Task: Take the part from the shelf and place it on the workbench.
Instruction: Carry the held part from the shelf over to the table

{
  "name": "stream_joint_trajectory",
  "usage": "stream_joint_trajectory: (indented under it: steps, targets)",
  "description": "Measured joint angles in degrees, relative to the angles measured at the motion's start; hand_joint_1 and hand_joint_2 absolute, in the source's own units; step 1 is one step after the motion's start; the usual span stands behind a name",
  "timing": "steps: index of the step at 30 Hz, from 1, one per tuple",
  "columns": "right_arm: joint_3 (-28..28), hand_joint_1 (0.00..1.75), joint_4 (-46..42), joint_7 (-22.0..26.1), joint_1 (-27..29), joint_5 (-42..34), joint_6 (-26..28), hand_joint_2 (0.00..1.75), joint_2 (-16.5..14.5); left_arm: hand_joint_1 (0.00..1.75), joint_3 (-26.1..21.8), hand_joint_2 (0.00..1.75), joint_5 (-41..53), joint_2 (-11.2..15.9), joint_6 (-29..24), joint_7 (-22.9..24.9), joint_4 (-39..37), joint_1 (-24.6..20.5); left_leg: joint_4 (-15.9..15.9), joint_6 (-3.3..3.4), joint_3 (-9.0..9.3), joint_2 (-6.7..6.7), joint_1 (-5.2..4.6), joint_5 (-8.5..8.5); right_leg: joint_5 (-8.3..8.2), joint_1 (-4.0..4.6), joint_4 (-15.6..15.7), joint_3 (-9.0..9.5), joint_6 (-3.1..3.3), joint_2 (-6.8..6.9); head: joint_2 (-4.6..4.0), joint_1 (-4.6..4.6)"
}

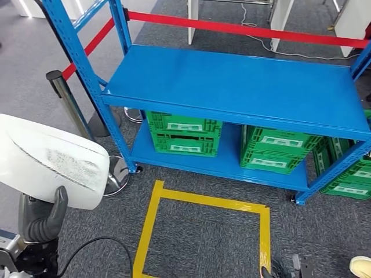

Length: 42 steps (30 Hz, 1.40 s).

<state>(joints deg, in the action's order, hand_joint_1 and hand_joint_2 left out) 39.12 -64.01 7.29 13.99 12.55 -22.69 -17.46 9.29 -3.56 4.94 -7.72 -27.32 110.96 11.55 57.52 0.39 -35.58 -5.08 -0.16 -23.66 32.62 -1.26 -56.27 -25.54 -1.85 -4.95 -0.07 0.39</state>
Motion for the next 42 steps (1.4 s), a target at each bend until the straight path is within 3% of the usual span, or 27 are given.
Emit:
stream_joint_trajectory:
  steps: [1, 3, 5, 7, 9, 10, 12, 14, 16, 17, 18, 19, 21, 22, 23, 24, 25, 27, 28, 30, 32, 33, 34, 36, 38, 40, 42]
  targets:
    - [-0.5, 0.00, 0.6, 0.0, 0.1, 0.0, 0.1, 1.75, 0.2, 1.75, -0.1, 1.75, 0.0, 0.0, 0.0, 0.0, 0.0, 0.4, 0.0, -0.30, -0.35, -0.71, 0.02, 0.55, -0.14, -0.02, 0.0, -0.37, 0.14, 0.78, 0.00, 0.01]
    - [-1.6, 0.00, 1.7, 0.1, 0.3, 0.0, 0.3, 1.75, 0.6, 1.75, -0.3, 1.75, 0.0, 0.0, 0.0, 0.0, 0.0, 1.2, 0.9, -0.97, -1.24, 0.15, -0.03, -0.53, -0.74, -0.10, 0.0, -1.12, 0.71, 2.63, 0.00, -0.15]
    - [-2.3, 0.00, 2.4, 0.2, 0.6, 0.0, 0.3, 1.75, 0.8, 1.75, -0.3, 1.75, 0.1, 0.0, 0.0, 0.0, 0.0, 1.5, 5.6, -1.64, -2.64, 2.95, 0.09, -5.43, -1.58, 0.00, -0.1, -2.11, 1.60, 4.57, 0.00, -0.45]
    - [-2.9, 0.00, 2.9, -0.2, 0.9, 0.0, 0.3, 1.75, 1.1, 1.75, -0.3, 1.75, 0.1, -0.1, -0.1, -0.1, 0.0, 1.6, 13.0, -2.18, -3.95, 4.33, 0.47, -10.17, -2.39, 0.32, -0.3, -3.42, 2.14, 6.50, 0.00, -0.61]
    - [-3.7, 0.00, 3.2, -1.3, 1.5, -0.1, 0.3, 1.75, 1.6, 1.75, -0.3, 1.75, 0.1, -0.1, -0.3, -0.2, 0.0, 2.1, 16.6, -2.39, -3.19, 4.58, 0.74, -10.10, -3.04, 0.56, -0.9, -4.93, 2.22, 8.37, 0.00, -0.63]
    - [-4.1, 0.00, 3.3, -2.0, 1.9, -0.2, 0.3, 1.75, 1.8, 1.75, -0.3, 1.75, 0.0, -0.1, -0.5, -0.4, 0.0, 2.5, 15.5, -2.32, -1.47, 4.75, 0.79, -8.56, -3.29, 0.68, -1.2, -5.66, 2.22, 9.22, 0.00, -0.63]
    - [-4.9, 0.00, 3.5, -3.1, 2.8, -0.4, 0.4, 1.75, 2.0, 1.75, -0.6, 1.75, -0.3, -0.1, -0.7, -1.1, 0.0, 3.3, 8.4, -1.64, 4.30, 6.60, 0.52, -6.47, -3.79, 0.91, -1.7, -6.62, 2.17, 10.61, 0.00, -0.61]
    - [-5.7, 0.00, 3.6, -3.5, 3.6, -0.5, 0.5, 1.75, 2.2, 1.75, -1.1, 1.75, -0.8, -0.1, -0.9, -2.1, 0.1, 3.8, 0.7, -0.64, 9.48, 9.07, -0.15, -7.14, -4.39, 1.03, -1.8, -6.91, 1.84, 11.86, 0.00, -0.59]
    - [-6.6, 0.00, 3.8, -3.5, 4.2, -0.3, 0.7, 1.75, 2.5, 1.75, -1.7, 1.75, -1.0, 0.0, -1.0, -2.9, 0.2, 4.2, -2.4, 0.19, 10.59, 9.29, -0.74, -7.63, -5.17, 0.91, -1.6, -7.05, 1.24, 13.24, 0.00, -0.61]
    - [-7.1, 0.00, 3.9, -3.5, 4.4, -0.2, 0.8, 1.75, 2.7, 1.75, -1.9, 1.75, -1.0, 0.0, -1.1, -3.1, 0.3, 4.6, -2.8, 0.51, 10.18, 8.72, -0.73, -7.10, -5.29, 0.75, -1.6, -7.25, 0.90, 13.32, 0.00, -0.62]
    - [-7.6, 0.00, 3.9, -3.6, 4.7, -0.2, 0.9, 1.75, 2.9, 1.75, -2.0, 1.75, -1.0, 0.0, -1.3, -3.3, 0.3, 5.0, -3.2, 0.91, 9.71, 8.12, -0.66, -6.45, -4.72, 0.61, -2.0, -7.60, 0.57, 12.16, 0.00, -0.60]
    - [-8.1, 0.00, 3.9, -3.8, 5.1, -0.4, 1.0, 1.75, 3.1, 1.75, -2.0, 1.75, -0.9, 0.0, -1.4, -3.4, 0.3, 5.2, -3.6, 1.31, 9.16, 7.48, -0.52, -5.74, -3.19, 0.52, -3.2, -8.13, 0.31, 10.28, 0.00, -0.51]
    - [-9.1, 0.00, 3.9, -4.6, 6.1, -0.9, 1.2, 1.75, 3.7, 1.75, -2.1, 1.75, -0.7, 0.0, -1.7, -3.6, 0.3, 5.5, -3.8, 1.86, 7.84, 6.00, -0.43, -4.50, 1.88, 0.43, -8.9, -9.99, -0.03, 6.16, 0.00, -0.28]
    - [-9.6, 0.00, 3.9, -5.1, 6.6, -1.2, 1.3, 1.75, 3.9, 1.75, -2.1, 1.75, -0.7, 0.0, -1.9, -3.6, 0.3, 5.6, -3.7, 1.97, 7.13, 5.23, -0.49, -3.95, 3.95, 0.47, -12.7, -10.93, -0.10, 5.33, 0.00, -0.20]
    - [-10.0, 0.00, 3.9, -5.5, 7.1, -1.4, 1.5, 1.75, 4.2, 1.75, -2.1, 1.75, -0.6, 0.0, -2.1, -3.7, 0.3, 5.8, -3.7, 1.98, 6.46, 4.49, -0.55, -3.42, 4.79, 0.52, -15.6, -11.52, -0.18, 5.05, 0.00, -0.18]
    - [-10.5, 0.00, 3.8, -5.8, 7.5, -1.7, 1.6, 1.75, 4.5, 1.75, -2.1, 1.75, -0.6, 0.0, -2.2, -3.7, 0.3, 6.0, -3.5, 1.93, 5.78, 3.78, -0.58, -2.93, 4.29, 0.57, -16.9, -11.36, -0.21, 4.96, 0.00, -0.19]
    - [-11.0, 0.00, 3.7, -6.1, 7.8, -2.1, 1.8, 1.75, 4.8, 1.75, -2.1, 1.75, -0.6, 0.0, -2.4, -3.7, 0.3, 6.2, -3.2, 1.82, 5.12, 3.06, -0.56, -2.53, 2.80, 0.58, -16.0, -10.15, -0.21, 4.84, 0.00, -0.18]
    - [-11.9, 0.00, 3.2, -6.6, 8.4, -3.0, 2.1, 1.75, 5.3, 1.75, -2.0, 1.75, -0.5, 0.0, -2.8, -3.7, 0.3, 6.4, -2.3, 1.50, 3.84, 1.65, -0.46, -2.04, 0.03, 0.48, -8.6, -4.98, -0.03, 3.12, 0.00, -0.15]
    - [-12.3, 0.00, 2.9, -6.9, 8.7, -3.4, 2.3, 1.75, 5.5, 1.75, -2.0, 1.75, -0.5, 0.0, -3.0, -3.7, 0.4, 6.4, -1.6, 1.29, 3.21, 1.01, -0.48, -1.94, -0.39, 0.35, -4.6, -2.27, 0.11, 1.74, 0.00, -0.20]
    - [-13.0, 0.00, 2.3, -7.4, 9.2, -4.0, 2.4, 1.75, 5.8, 1.75, -2.0, 1.75, -0.4, 0.2, -3.4, -3.8, 0.6, 6.5, -0.4, 0.73, 2.12, -0.13, -0.55, -1.63, 0.40, 0.25, -0.2, 0.10, 0.43, 0.06, 0.00, -0.25]
    - [-13.8, 0.00, 1.5, -7.8, 9.9, -4.4, 2.7, 1.75, 6.0, 1.75, -1.9, 1.75, -0.3, 0.4, -3.8, -3.9, 0.9, 6.9, 0.2, 0.06, 1.36, -1.08, -0.56, -1.22, 0.60, 0.22, 0.2, -0.24, 1.02, 1.31, 0.00, -0.23]
    - [-14.1, 0.00, 1.2, -7.9, 10.1, -4.6, 2.8, 1.75, 6.1, 1.75, -1.9, 1.75, -0.2, 0.5, -3.9, -3.9, 1.1, 7.1, 0.7, -0.25, 0.96, -0.53, -0.59, -1.62, 0.44, 0.15, 0.2, -0.32, 1.43, 2.10, 0.00, -0.37]
    - [-14.4, 0.00, 0.9, -8.0, 10.4, -4.7, 2.9, 1.75, 6.2, 1.75, -1.9, 1.75, -0.2, 0.6, -4.1, -3.9, 1.2, 7.3, 2.1, -0.58, 0.34, 0.53, -0.57, -2.76, 0.25, 0.06, 0.3, -0.39, 1.82, 2.98, 0.00, -0.54]
    - [-14.8, 0.00, 0.5, -8.1, 10.9, -4.9, 3.0, 1.75, 6.3, 1.75, -1.8, 1.75, -0.2, 0.9, -4.3, -4.0, 1.4, 7.5, 8.2, -1.33, -1.84, 3.25, -0.32, -6.92, 0.07, 0.05, 0.3, -0.53, 2.21, 4.79, 0.00, -0.94]
    - [-15.2, 0.00, 0.5, -8.0, 11.3, -5.0, 3.2, 1.75, 6.4, 1.75, -1.7, 1.75, -0.2, 1.0, -4.5, -4.0, 1.4, 7.7, 15.0, -2.00, -3.90, 4.22, 0.32, -10.21, 0.04, 0.11, 0.3, -0.59, 2.23, 6.72, 0.00, -1.01]
    - [-15.6, 0.00, 0.5, -7.8, 11.3, -5.1, 3.4, 1.75, 6.6, 1.75, -1.7, 1.75, -0.2, 1.2, -4.7, -4.0, 1.5, 7.9, 15.6, -2.36, -2.96, 4.65, 0.90, -9.39, 0.05, 0.11, 0.3, -0.56, 2.14, 8.47, 0.00, -1.01]
    - [-16.0, 0.00, 0.5, -7.4, 11.0, -5.1, 3.7, 1.75, 6.7, 1.75, -1.7, 1.75, -0.2, 1.3, -4.9, -4.0, 1.5, 7.9, 8.5, -2.29, 1.35, 6.04, 1.10, -6.02, 0.18, 0.10, 0.3, -0.34, 1.89, 9.87, 0.00, -1.01]
